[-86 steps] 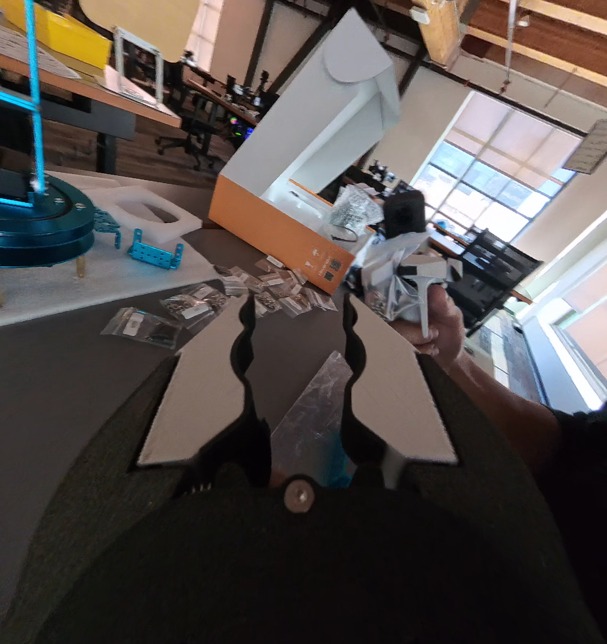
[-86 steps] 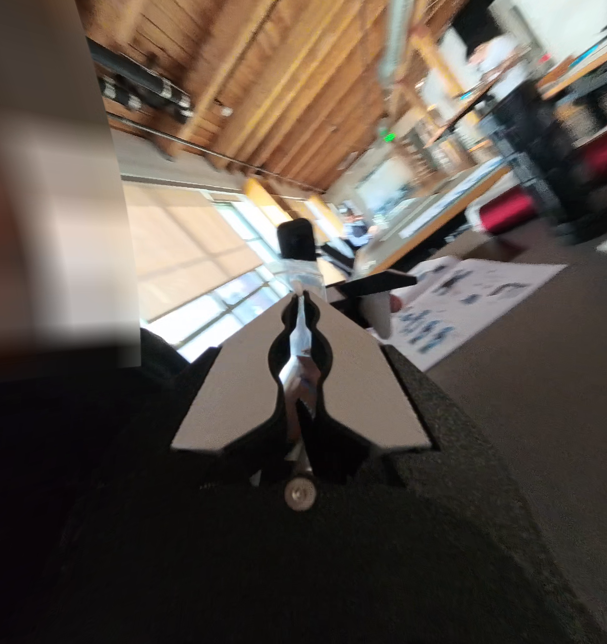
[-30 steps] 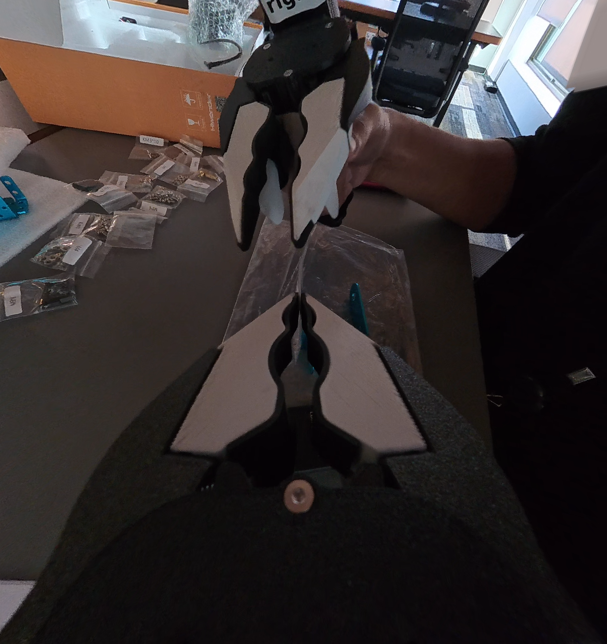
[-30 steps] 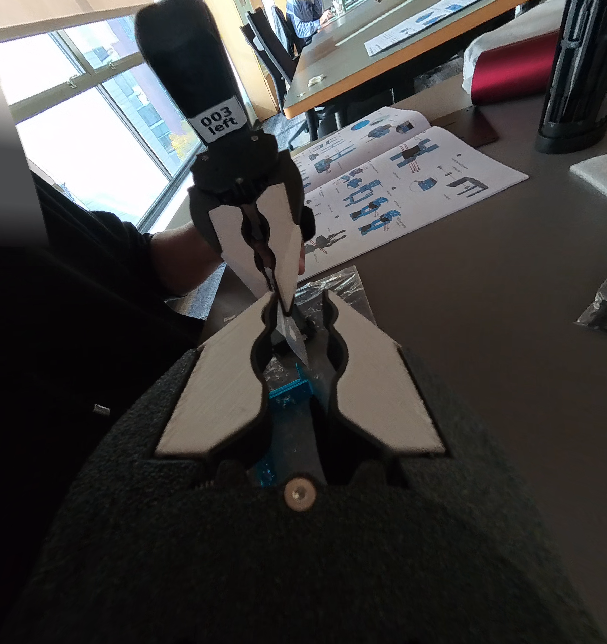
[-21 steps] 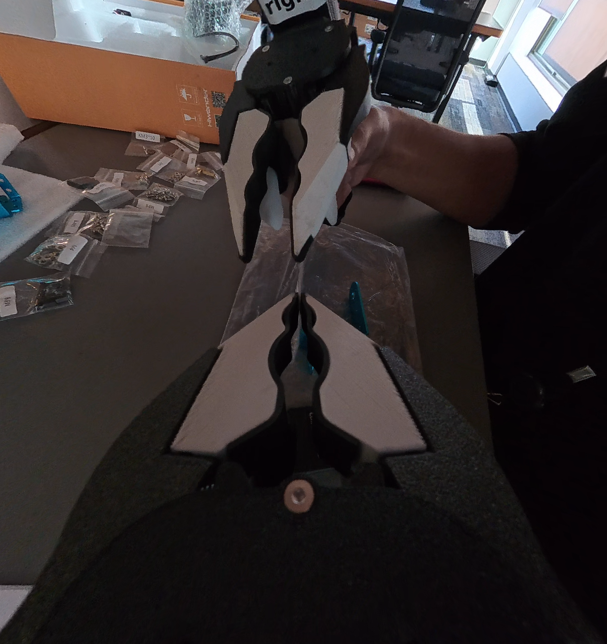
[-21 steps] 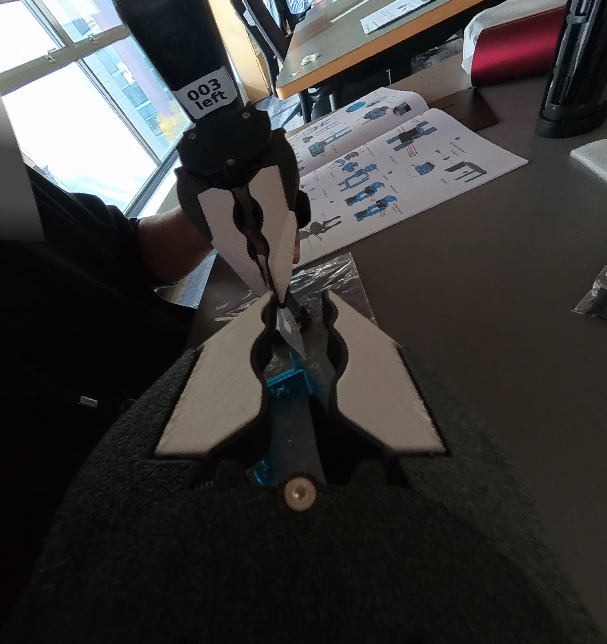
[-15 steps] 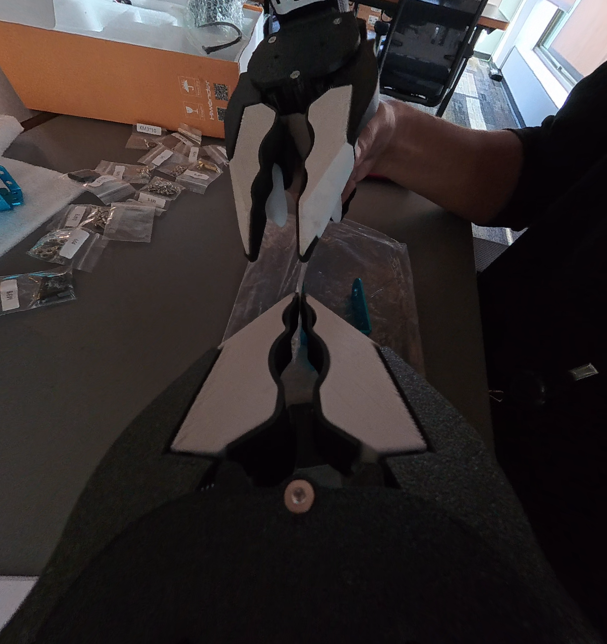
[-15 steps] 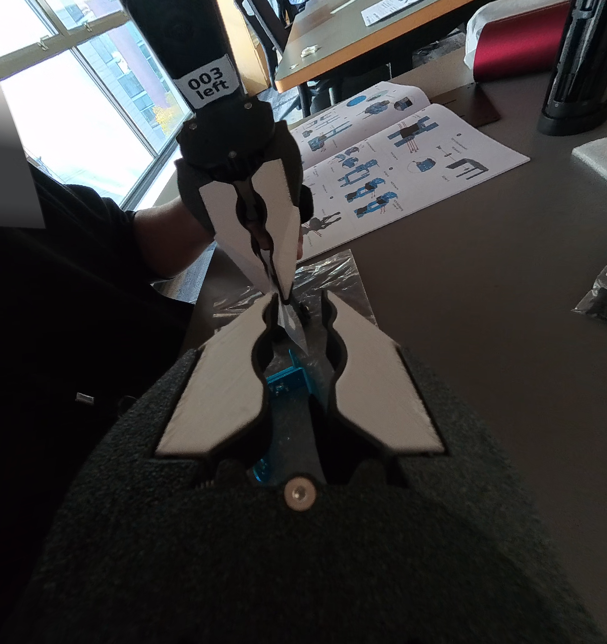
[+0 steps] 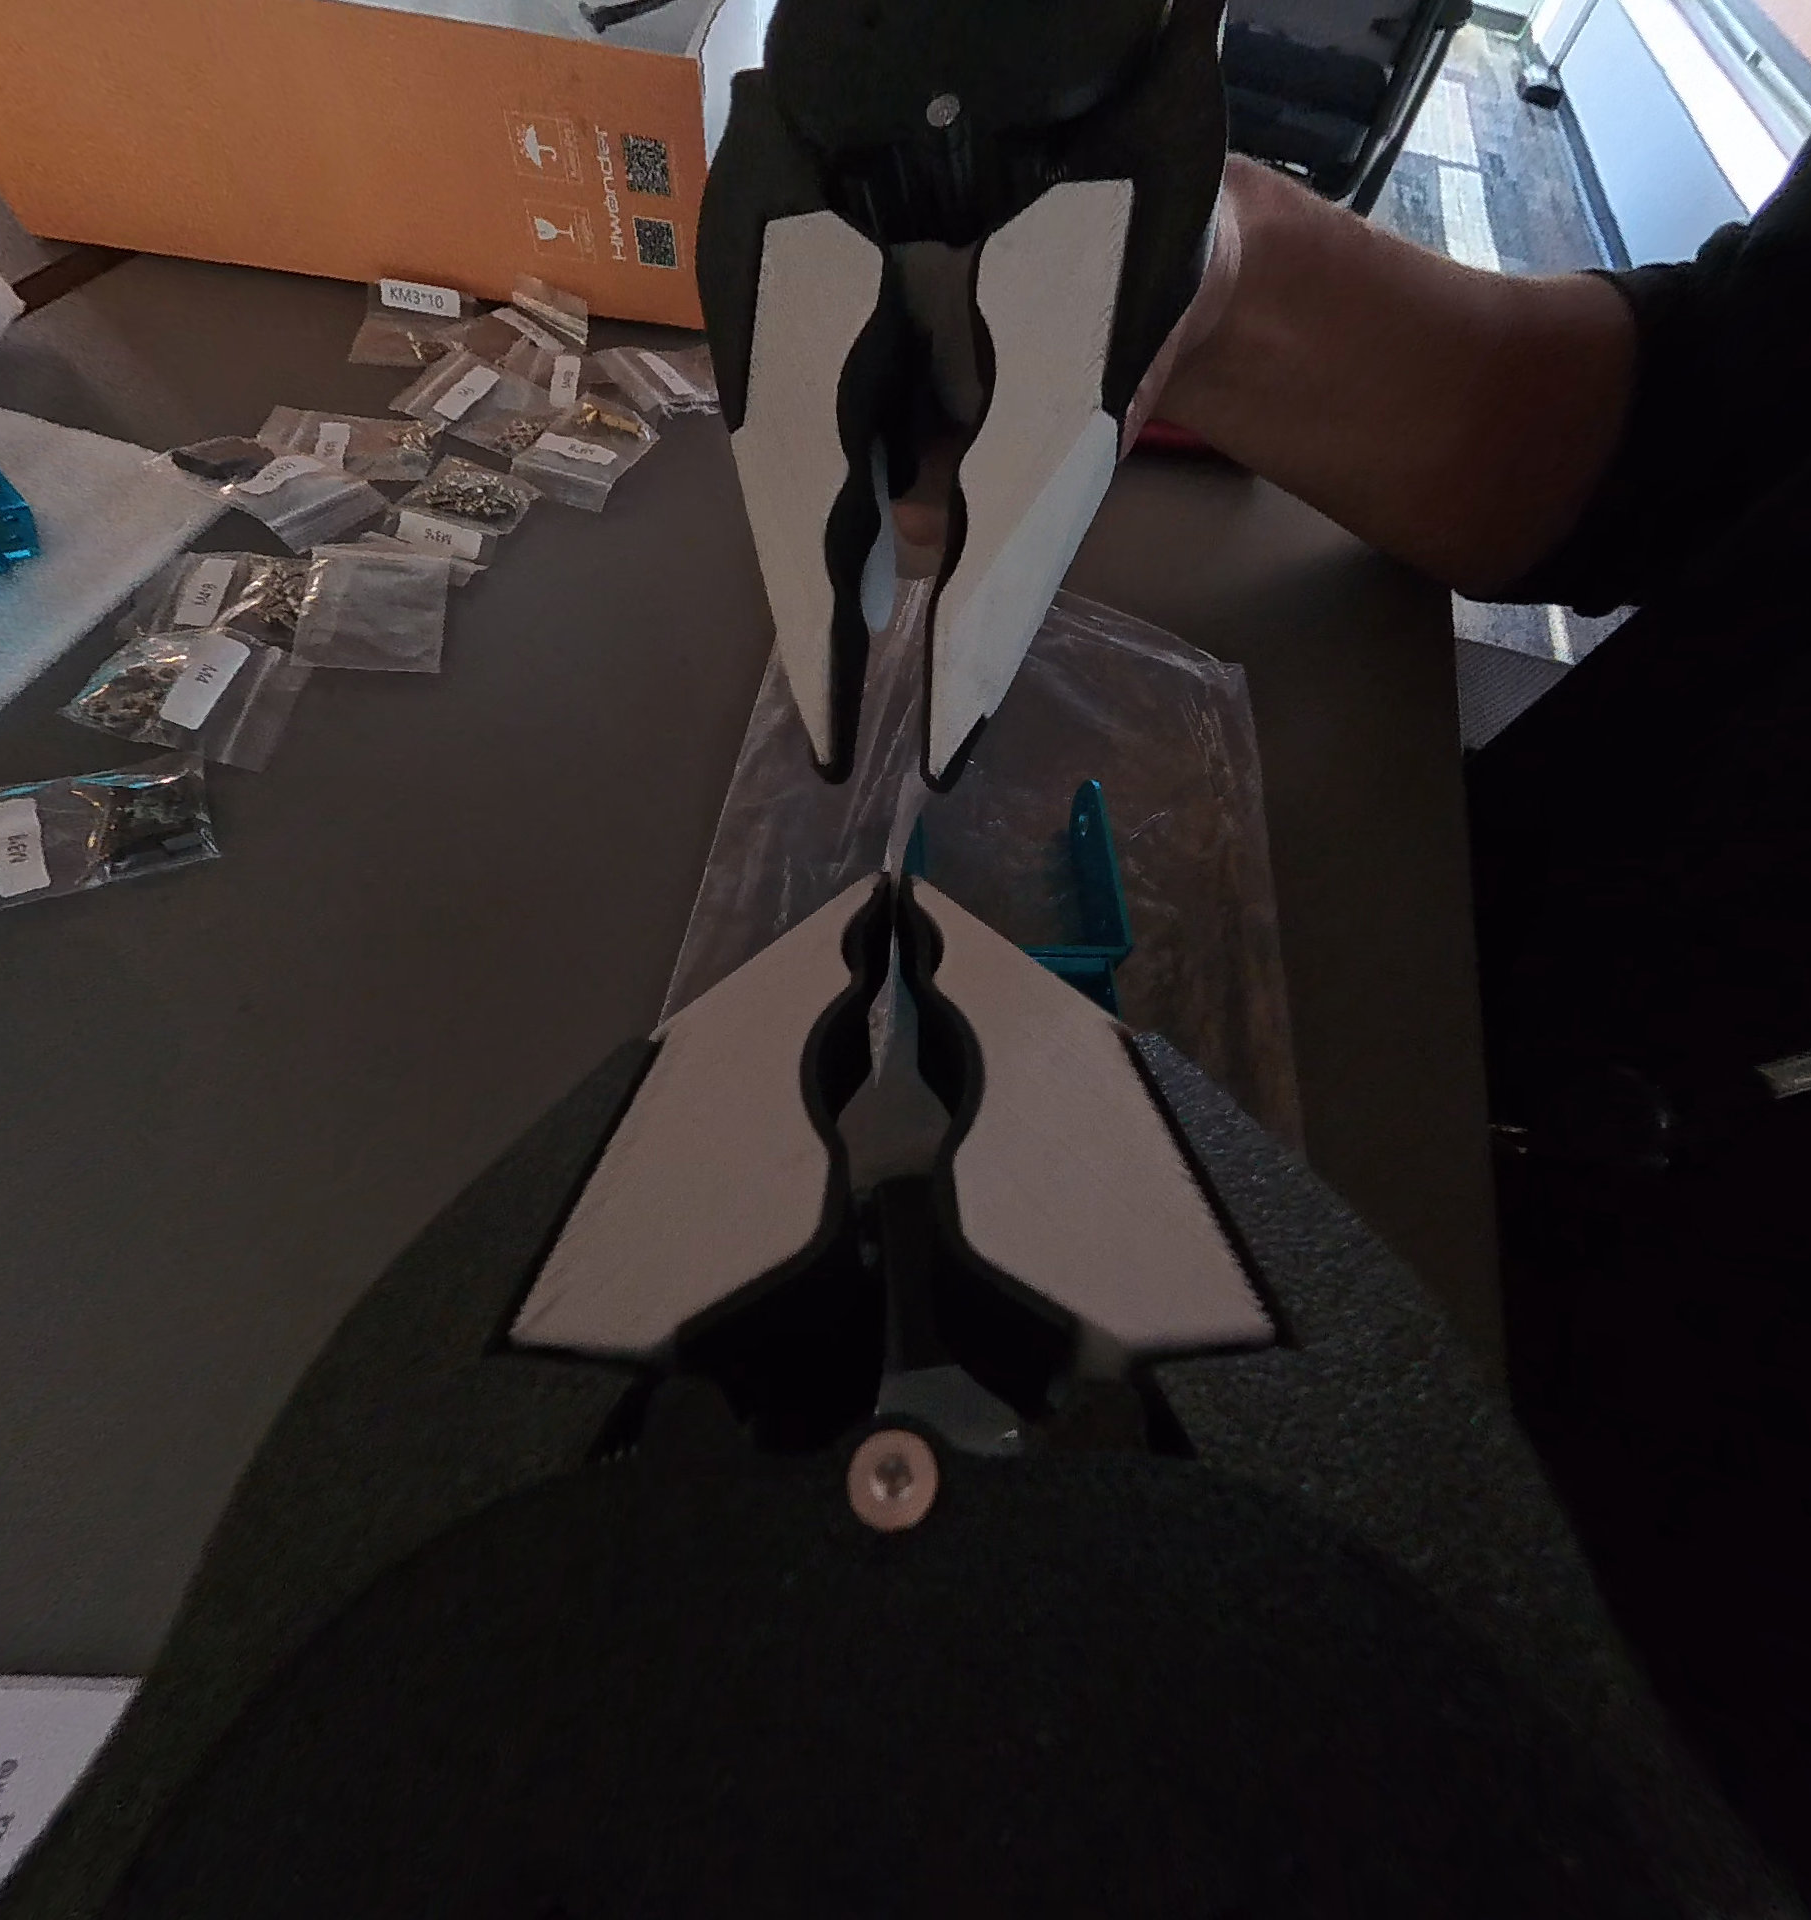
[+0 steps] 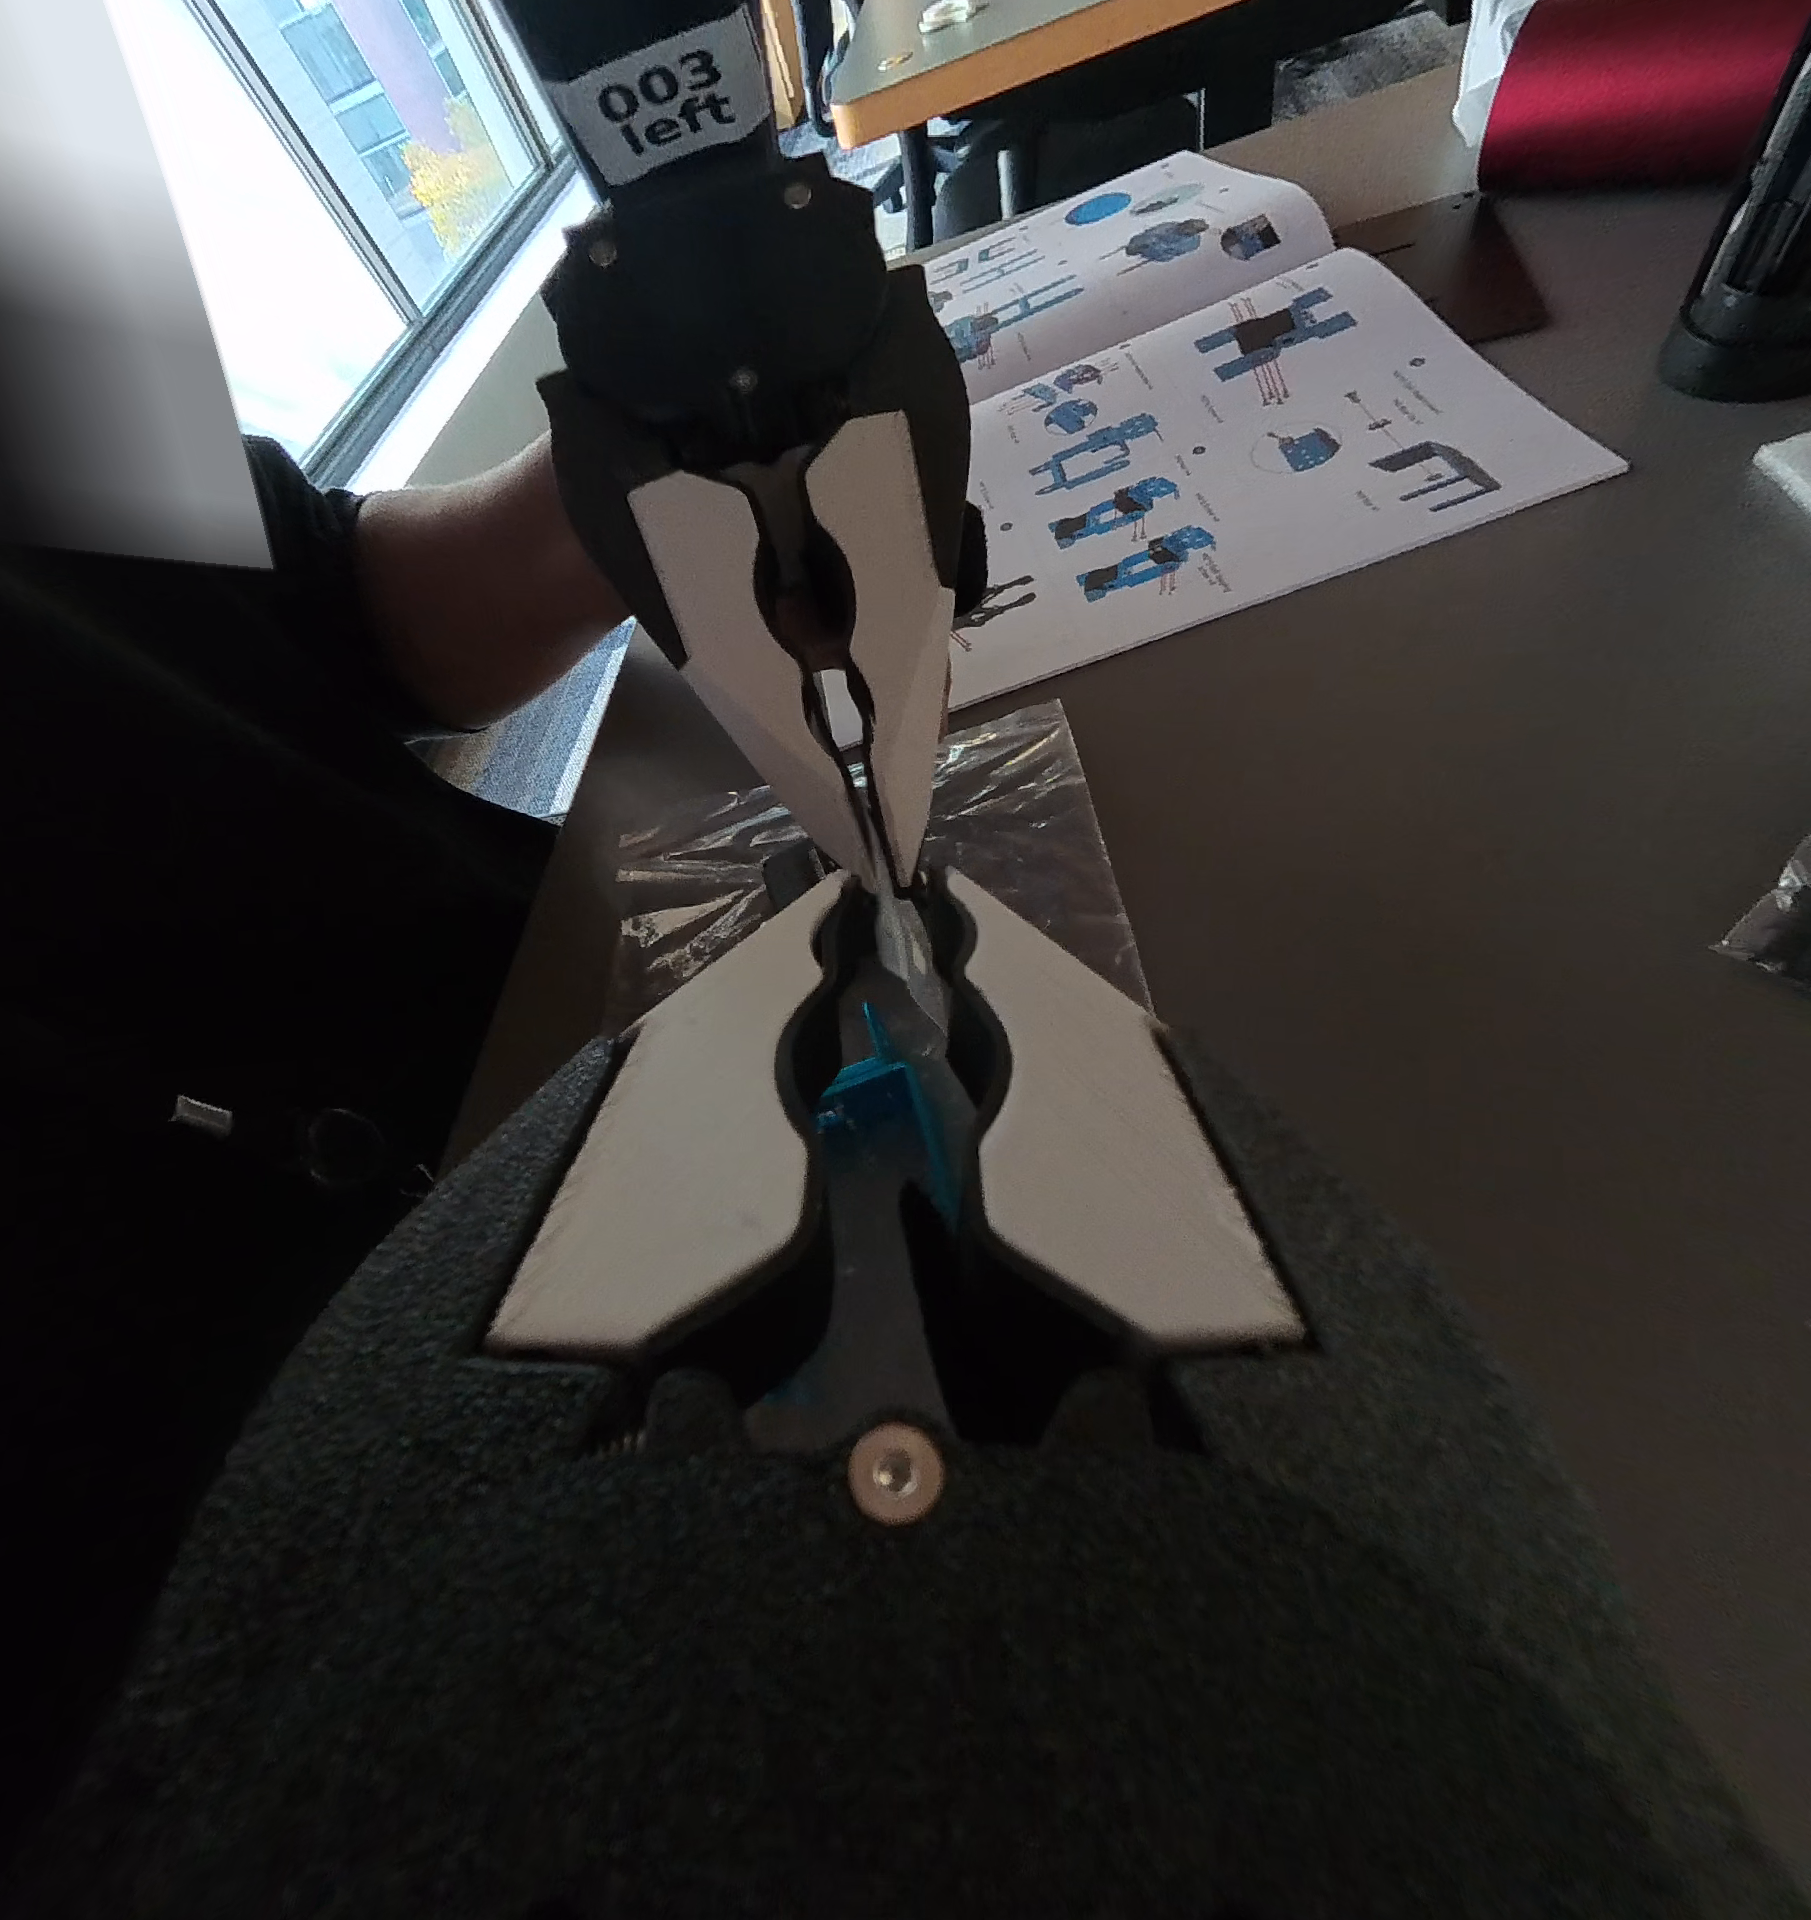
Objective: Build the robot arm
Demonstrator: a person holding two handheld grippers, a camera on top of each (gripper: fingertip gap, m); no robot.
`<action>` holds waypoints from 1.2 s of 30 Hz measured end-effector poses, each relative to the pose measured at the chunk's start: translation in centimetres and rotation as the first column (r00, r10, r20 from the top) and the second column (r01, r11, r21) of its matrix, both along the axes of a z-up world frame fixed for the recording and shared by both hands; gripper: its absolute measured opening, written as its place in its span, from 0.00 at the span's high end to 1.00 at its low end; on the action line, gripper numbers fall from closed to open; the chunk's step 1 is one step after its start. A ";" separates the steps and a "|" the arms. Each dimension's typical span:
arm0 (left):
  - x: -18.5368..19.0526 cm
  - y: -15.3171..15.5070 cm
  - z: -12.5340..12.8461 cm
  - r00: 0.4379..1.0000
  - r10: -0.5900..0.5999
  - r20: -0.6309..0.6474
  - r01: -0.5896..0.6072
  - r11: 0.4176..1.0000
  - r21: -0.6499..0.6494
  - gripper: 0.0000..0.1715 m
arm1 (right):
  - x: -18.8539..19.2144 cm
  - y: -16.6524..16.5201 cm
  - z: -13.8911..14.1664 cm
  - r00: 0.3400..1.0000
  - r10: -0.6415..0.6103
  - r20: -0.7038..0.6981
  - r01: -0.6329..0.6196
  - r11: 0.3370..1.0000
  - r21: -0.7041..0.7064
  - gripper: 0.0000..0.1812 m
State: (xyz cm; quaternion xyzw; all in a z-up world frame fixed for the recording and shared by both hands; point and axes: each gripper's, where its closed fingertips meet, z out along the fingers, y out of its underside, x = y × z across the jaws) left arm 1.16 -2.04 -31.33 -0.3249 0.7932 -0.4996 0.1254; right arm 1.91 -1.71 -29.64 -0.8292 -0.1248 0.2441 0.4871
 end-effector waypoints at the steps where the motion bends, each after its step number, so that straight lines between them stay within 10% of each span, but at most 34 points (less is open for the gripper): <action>1: 0.0 0.0 0.0 1.000 0.001 0.001 -0.001 1.000 0.005 1.00 | 0.0 0.0 0.0 1.000 0.003 0.000 -0.003 1.000 -0.002 0.94; 13: 0.3 0.9 -0.8 0.993 -0.011 0.117 -0.015 0.976 0.218 1.00 | 0.2 -0.4 0.1 0.987 0.084 0.136 -0.067 0.990 -0.127 0.95; 22: 0.9 1.0 -0.9 0.943 -0.140 0.303 -0.064 0.814 0.577 1.00 | 0.0 -0.5 -0.3 0.945 0.234 0.227 -0.166 0.945 -0.281 0.95; 36: 0.6 0.8 -1.3 0.922 -0.198 0.331 -0.077 0.745 0.662 1.00 | -0.2 -0.8 -1.9 0.928 0.287 0.239 -0.192 0.916 -0.353 0.97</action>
